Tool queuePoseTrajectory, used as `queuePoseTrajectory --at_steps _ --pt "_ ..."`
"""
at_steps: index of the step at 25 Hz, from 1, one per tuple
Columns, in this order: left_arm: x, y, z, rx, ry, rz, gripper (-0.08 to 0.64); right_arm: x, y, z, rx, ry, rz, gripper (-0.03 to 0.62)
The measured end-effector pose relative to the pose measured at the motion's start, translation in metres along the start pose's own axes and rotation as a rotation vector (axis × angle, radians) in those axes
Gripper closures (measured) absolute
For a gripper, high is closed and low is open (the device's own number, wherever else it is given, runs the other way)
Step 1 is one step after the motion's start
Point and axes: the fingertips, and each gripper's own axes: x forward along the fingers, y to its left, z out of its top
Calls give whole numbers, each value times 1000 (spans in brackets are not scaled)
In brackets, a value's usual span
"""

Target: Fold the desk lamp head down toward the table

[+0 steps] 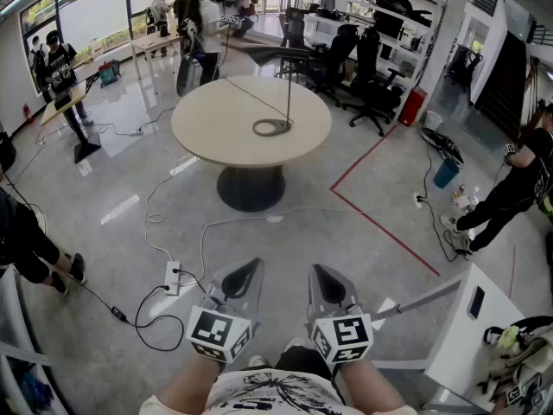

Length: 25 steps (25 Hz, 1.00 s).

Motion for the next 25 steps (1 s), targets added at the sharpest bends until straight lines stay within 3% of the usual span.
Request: queuePoseTrajectory --at_steps 16,19,25 --pt "-15 17 -16 -27 15 20 555 14 11 -12 -36 -16 -21 583" --pt "-18 23 -22 -5 15 11 555 24 16 -17 -49 -23 -27 583" --pt "-18 32 -26 -7 22 18 555 41 28 -21 -21 -11 20 583"
